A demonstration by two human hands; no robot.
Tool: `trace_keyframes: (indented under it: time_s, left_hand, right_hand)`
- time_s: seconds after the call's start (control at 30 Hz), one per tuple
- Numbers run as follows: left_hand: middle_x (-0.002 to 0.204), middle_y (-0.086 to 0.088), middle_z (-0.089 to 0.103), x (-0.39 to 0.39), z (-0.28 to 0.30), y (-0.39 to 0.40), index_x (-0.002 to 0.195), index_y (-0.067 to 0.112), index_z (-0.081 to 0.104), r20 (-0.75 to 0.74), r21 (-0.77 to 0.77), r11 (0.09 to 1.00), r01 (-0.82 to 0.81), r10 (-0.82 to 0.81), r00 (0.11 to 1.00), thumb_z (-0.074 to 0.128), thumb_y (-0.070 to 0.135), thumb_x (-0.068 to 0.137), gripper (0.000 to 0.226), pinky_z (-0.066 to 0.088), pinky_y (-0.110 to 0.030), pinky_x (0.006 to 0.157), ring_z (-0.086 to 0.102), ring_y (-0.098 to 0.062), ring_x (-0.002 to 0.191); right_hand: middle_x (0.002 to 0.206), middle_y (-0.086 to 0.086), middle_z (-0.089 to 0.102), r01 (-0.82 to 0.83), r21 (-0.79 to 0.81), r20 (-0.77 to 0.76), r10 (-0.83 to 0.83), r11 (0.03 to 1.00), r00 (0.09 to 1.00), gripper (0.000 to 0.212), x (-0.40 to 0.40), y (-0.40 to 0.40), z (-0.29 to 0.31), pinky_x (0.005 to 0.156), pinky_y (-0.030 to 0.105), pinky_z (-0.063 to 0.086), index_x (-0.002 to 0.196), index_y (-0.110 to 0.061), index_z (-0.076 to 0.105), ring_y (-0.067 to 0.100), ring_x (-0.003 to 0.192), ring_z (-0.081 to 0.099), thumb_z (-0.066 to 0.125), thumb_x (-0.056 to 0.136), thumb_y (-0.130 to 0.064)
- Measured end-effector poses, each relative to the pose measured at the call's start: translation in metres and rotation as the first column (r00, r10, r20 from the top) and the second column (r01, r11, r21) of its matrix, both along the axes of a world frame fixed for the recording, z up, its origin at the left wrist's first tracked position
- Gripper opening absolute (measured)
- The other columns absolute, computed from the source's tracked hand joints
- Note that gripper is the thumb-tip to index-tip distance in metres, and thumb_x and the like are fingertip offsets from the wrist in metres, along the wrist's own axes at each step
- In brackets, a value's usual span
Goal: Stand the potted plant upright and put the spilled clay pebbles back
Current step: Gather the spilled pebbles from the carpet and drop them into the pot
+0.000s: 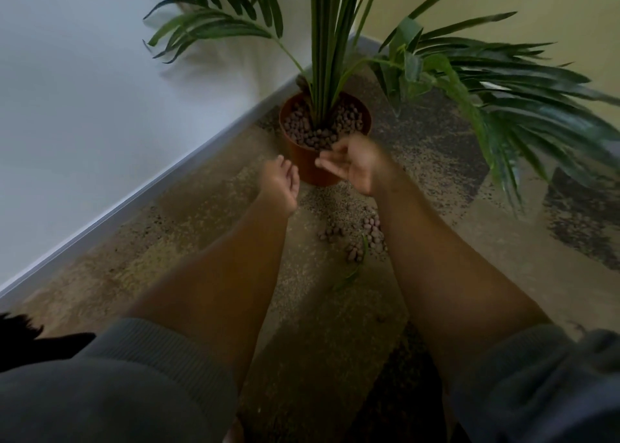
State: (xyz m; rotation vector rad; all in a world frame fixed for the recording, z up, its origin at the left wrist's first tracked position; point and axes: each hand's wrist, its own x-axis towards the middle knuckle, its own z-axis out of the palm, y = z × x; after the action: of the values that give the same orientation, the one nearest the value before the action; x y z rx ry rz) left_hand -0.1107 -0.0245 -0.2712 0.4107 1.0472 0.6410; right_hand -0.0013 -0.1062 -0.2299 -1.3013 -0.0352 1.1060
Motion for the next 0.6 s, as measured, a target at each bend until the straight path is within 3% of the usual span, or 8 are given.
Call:
trace_keyframes:
  time_s: [0.07, 0.13, 0.2, 0.23, 0.3, 0.37, 0.43, 0.6]
  left_hand:
    - [0.126, -0.002, 0.064, -0.003, -0.017, -0.006, 0.128, 0.012, 0.060, -0.108, 0.012, 0.996, 0.086, -0.084, 0.991, 0.035, 0.018, 0.101, 0.037, 0.050, -0.016, 0.068, 0.061, -0.008, 0.089]
    - [0.116, 0.000, 0.066, -0.004, -0.035, -0.010, 0.133, 0.012, 0.056, -0.258, 0.046, 0.973, 0.227, -0.208, 0.944, 0.041, 0.019, 0.100, 0.037, 0.047, -0.014, 0.064, 0.059, -0.006, 0.085]
    - [0.096, 0.000, 0.061, -0.005, -0.053, -0.012, 0.138, 0.009, 0.048, -0.423, 0.086, 0.894, 0.439, -0.367, 0.829, 0.046, 0.019, 0.099, 0.040, 0.044, -0.013, 0.055, 0.052, -0.006, 0.069]
    - [0.090, -0.002, 0.057, -0.006, -0.058, -0.014, 0.131, 0.011, 0.051, -0.508, 0.092, 0.830, 0.550, -0.436, 0.743, 0.047, 0.019, 0.099, 0.034, 0.041, -0.016, 0.053, 0.046, -0.008, 0.063]
    - [0.093, -0.007, 0.051, -0.005, -0.066, -0.018, 0.110, 0.014, 0.054, -0.607, 0.085, 0.708, 0.701, -0.521, 0.600, 0.045, 0.013, 0.098, 0.015, 0.041, -0.025, 0.061, 0.047, -0.012, 0.066]
    - [0.118, -0.013, 0.058, -0.003, -0.078, -0.019, 0.121, 0.003, 0.059, -0.625, 0.132, 0.588, 0.798, -0.576, 0.528, 0.045, 0.001, 0.098, 0.027, 0.047, -0.032, 0.082, 0.060, -0.026, 0.100]
    - [0.138, -0.019, 0.052, -0.001, -0.084, -0.021, 0.135, 0.000, 0.052, -0.660, 0.162, 0.502, 0.850, -0.585, 0.471, 0.052, -0.008, 0.093, 0.043, 0.045, -0.033, 0.095, 0.052, -0.035, 0.124]
    - [0.133, -0.012, 0.056, 0.005, -0.089, -0.030, 0.128, 0.014, 0.059, -0.823, 0.085, 0.273, 0.958, -0.523, 0.222, 0.067, -0.009, 0.080, 0.054, 0.050, -0.043, 0.099, 0.056, -0.031, 0.118]
  right_hand:
    - [0.106, 0.019, 0.064, -0.071, -0.217, 0.151, 0.105, 0.974, 0.983, 0.030, -0.004, -0.005, -0.016, 0.056, 0.023, 0.059, 0.122, 0.003, 0.053, 0.028, 0.088, 0.070, 0.048, 0.094, -0.003]
    - [0.113, 0.017, 0.065, -0.123, -0.451, 0.329, 0.293, 0.884, 0.898, 0.027, -0.005, -0.010, -0.037, 0.070, 0.029, 0.061, 0.117, 0.000, 0.061, 0.027, 0.096, 0.069, 0.052, 0.092, -0.005]
    - [0.124, 0.017, 0.063, -0.128, -0.695, 0.489, 0.596, 0.707, 0.637, 0.030, -0.007, -0.020, -0.053, 0.094, 0.037, 0.054, 0.119, -0.002, 0.064, 0.030, 0.112, 0.062, 0.050, 0.093, -0.011]
    - [0.130, 0.016, 0.060, -0.109, -0.750, 0.522, 0.685, 0.652, 0.508, 0.032, -0.009, -0.026, -0.059, 0.100, 0.036, 0.049, 0.121, -0.004, 0.063, 0.030, 0.118, 0.058, 0.048, 0.094, -0.013]
    - [0.132, 0.015, 0.059, -0.125, -0.811, 0.502, 0.790, 0.571, 0.353, 0.035, -0.016, -0.035, -0.068, 0.100, 0.034, 0.047, 0.124, -0.007, 0.062, 0.029, 0.120, 0.055, 0.048, 0.094, -0.016]
    - [0.121, 0.016, 0.064, -0.143, -0.849, 0.475, 0.854, 0.508, 0.213, 0.030, -0.021, -0.043, -0.078, 0.091, 0.033, 0.050, 0.116, -0.006, 0.066, 0.030, 0.111, 0.059, 0.051, 0.093, -0.018]
    - [0.116, 0.015, 0.066, -0.164, -0.851, 0.480, 0.866, 0.499, 0.142, 0.025, -0.026, -0.049, -0.091, 0.092, 0.034, 0.049, 0.110, -0.005, 0.068, 0.030, 0.108, 0.059, 0.055, 0.093, -0.018]
    - [0.125, 0.014, 0.057, -0.157, -0.800, 0.579, 0.814, 0.579, 0.047, 0.032, -0.029, -0.058, -0.114, 0.101, 0.032, 0.035, 0.122, -0.009, 0.061, 0.029, 0.117, 0.049, 0.059, 0.092, -0.020]
